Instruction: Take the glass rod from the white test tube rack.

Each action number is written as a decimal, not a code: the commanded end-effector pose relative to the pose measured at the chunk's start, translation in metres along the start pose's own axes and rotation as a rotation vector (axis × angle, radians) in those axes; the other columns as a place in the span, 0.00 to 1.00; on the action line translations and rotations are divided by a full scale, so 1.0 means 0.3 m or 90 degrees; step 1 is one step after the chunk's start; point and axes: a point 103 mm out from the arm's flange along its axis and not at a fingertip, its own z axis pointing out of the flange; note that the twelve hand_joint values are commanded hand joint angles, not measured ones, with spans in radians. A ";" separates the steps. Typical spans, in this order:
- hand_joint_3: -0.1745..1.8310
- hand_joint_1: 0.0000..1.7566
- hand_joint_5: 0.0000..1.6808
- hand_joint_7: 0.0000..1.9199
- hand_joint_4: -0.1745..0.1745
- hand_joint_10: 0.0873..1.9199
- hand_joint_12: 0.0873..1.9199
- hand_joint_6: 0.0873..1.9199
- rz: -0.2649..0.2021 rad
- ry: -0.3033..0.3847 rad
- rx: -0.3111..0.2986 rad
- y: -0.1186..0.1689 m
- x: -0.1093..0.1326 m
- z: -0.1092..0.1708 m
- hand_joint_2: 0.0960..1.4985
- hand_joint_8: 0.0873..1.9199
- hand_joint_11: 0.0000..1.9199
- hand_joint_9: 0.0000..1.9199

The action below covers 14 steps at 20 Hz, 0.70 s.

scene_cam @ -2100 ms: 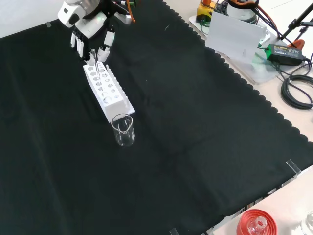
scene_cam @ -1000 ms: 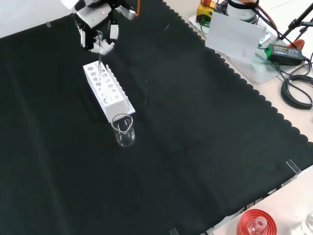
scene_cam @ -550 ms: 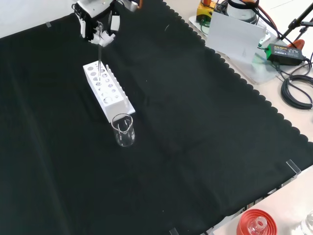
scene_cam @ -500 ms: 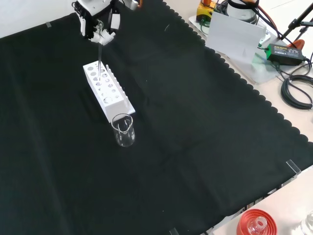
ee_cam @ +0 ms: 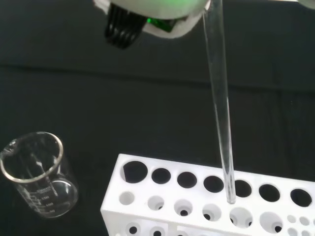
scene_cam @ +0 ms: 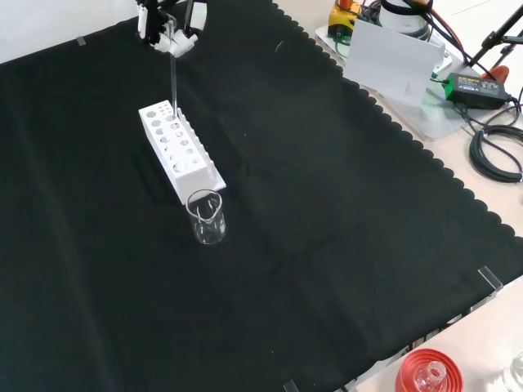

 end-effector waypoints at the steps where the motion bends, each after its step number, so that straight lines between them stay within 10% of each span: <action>1: 0.47 0.68 0.65 0.81 0.00 0.29 0.35 0.51 -0.004 0.001 -0.006 -0.026 0.036 -0.024 0.42 0.42 0.86 0.91; 14: 0.48 0.68 0.65 0.81 0.00 0.29 0.34 0.51 -0.019 -0.012 -0.002 -0.040 0.028 -0.028 0.41 0.42 0.86 0.91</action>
